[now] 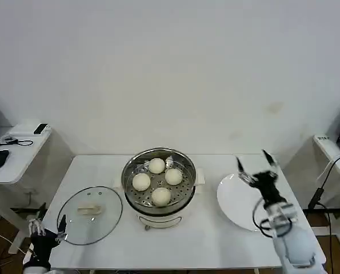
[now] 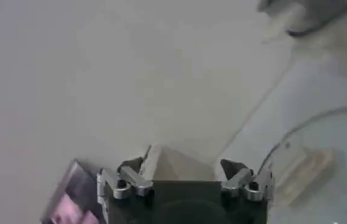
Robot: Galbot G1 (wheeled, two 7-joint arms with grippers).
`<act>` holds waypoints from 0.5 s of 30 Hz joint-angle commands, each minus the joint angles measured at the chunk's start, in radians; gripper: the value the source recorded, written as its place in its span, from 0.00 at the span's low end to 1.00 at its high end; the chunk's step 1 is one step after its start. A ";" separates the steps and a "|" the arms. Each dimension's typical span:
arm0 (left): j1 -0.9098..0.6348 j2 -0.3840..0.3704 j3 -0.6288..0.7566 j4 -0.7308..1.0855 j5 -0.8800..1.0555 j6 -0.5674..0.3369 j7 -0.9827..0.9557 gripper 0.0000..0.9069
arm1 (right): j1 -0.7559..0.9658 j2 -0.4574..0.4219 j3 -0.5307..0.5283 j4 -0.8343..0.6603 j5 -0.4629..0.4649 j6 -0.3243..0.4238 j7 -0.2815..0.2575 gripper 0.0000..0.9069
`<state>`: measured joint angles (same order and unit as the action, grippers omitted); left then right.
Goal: Take steamed baozi put them in steamer then cover it.
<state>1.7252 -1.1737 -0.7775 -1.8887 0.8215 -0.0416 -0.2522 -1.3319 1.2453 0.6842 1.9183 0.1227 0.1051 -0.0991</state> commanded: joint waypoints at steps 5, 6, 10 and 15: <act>-0.137 0.057 0.096 0.277 0.459 -0.053 -0.054 1.00 | -0.185 0.090 0.221 0.002 0.036 0.025 0.048 1.00; -0.154 0.061 0.105 0.294 0.459 -0.054 -0.055 1.00 | -0.181 0.093 0.225 -0.004 0.038 0.022 0.054 1.00; -0.211 0.075 0.146 0.335 0.459 -0.052 -0.056 1.00 | -0.191 0.095 0.242 0.009 0.037 0.010 0.061 1.00; -0.248 0.084 0.166 0.336 0.460 -0.047 -0.050 1.00 | -0.208 0.101 0.249 0.011 0.033 0.018 0.061 1.00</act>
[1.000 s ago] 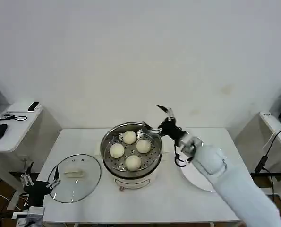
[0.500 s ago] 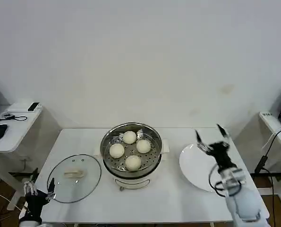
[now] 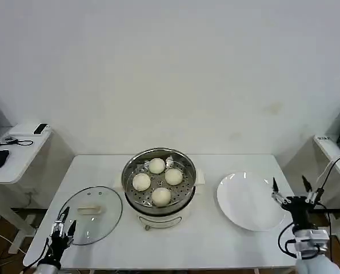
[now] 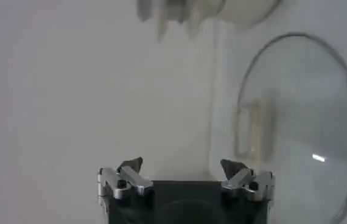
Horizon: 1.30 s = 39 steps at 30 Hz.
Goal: Take steamed baozi put them in steamer then cover it.
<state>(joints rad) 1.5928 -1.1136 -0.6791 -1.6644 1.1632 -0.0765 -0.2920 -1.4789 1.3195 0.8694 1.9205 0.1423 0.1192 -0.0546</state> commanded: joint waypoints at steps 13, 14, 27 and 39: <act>-0.244 0.056 0.140 0.196 0.111 -0.001 -0.002 1.00 | -0.094 0.054 0.076 0.009 -0.022 0.026 0.004 1.00; -0.250 0.058 0.144 0.196 0.107 0.000 0.000 1.00 | -0.097 0.057 0.081 0.010 -0.025 0.029 0.004 1.00; -0.342 0.067 0.199 0.259 0.089 0.010 0.008 1.00 | -0.107 0.074 0.092 0.012 -0.028 0.036 0.007 1.00; -0.360 0.067 0.208 0.290 0.069 0.003 0.003 0.00 | -0.116 0.080 0.099 0.014 -0.038 0.038 0.006 1.00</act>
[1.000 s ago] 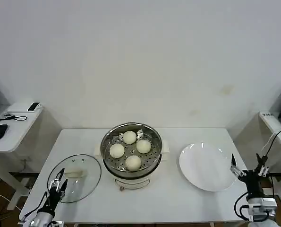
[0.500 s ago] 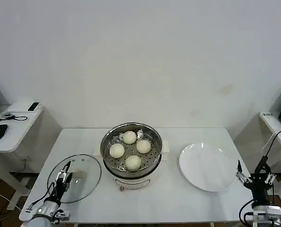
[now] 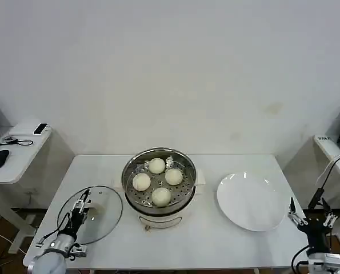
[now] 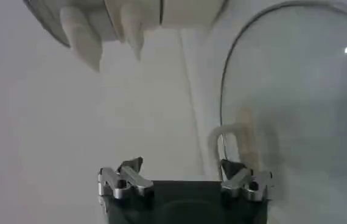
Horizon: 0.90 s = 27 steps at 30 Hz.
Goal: Take steamed baozi put them in steamer then cover it.
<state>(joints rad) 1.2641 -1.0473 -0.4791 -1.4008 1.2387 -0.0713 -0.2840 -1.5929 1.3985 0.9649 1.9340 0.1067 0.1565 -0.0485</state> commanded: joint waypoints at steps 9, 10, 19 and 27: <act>0.022 0.005 -0.036 -0.066 -0.032 -0.004 0.018 0.00 | -0.004 0.000 0.000 0.010 -0.007 0.001 -0.005 1.00; 0.031 0.008 -0.041 -0.078 -0.041 -0.002 0.026 0.00 | -0.003 -0.002 0.004 0.011 -0.011 0.002 -0.006 1.00; 0.155 0.010 -0.152 -0.262 -0.096 0.041 0.056 0.00 | -0.007 -0.022 0.013 0.013 -0.015 0.001 -0.020 1.00; 0.244 0.020 -0.261 -0.457 -0.157 0.235 0.118 0.00 | -0.002 -0.026 -0.012 -0.002 -0.029 0.007 -0.028 1.00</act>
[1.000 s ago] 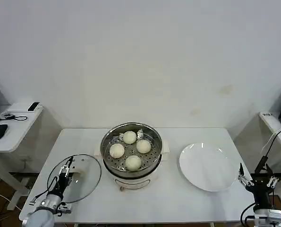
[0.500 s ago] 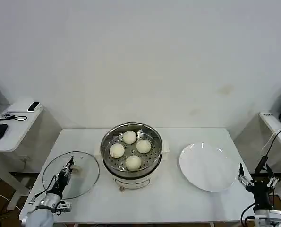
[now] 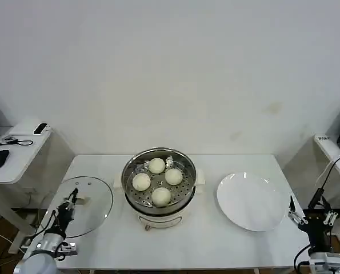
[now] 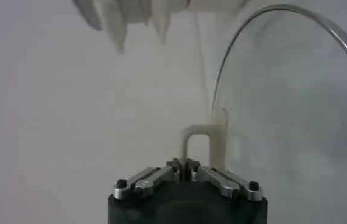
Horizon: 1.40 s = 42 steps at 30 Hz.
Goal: Take steamed baozi put them in steamer then cover it.
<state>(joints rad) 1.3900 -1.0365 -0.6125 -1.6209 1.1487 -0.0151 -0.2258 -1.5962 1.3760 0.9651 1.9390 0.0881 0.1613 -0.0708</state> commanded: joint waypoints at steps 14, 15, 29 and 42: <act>0.079 0.118 -0.042 -0.389 -0.091 0.336 0.188 0.00 | -0.035 -0.006 -0.024 0.012 -0.047 0.017 -0.021 1.00; 0.059 0.120 -0.007 -0.397 -0.089 0.347 0.194 0.00 | -0.037 -0.004 -0.024 0.010 -0.048 0.019 -0.022 1.00; -0.286 0.077 0.414 -0.369 -0.016 0.484 0.325 0.00 | -0.055 0.050 -0.047 0.017 -0.125 0.040 -0.022 1.00; -0.402 -0.029 0.518 -0.353 0.003 0.571 0.417 0.00 | -0.055 0.099 -0.131 -0.014 -0.237 0.064 -0.019 1.00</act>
<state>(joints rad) 1.1085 -0.9963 -0.2270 -1.9791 1.1224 0.4840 0.1192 -1.6543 1.4495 0.8841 1.9377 -0.0782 0.2194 -0.0915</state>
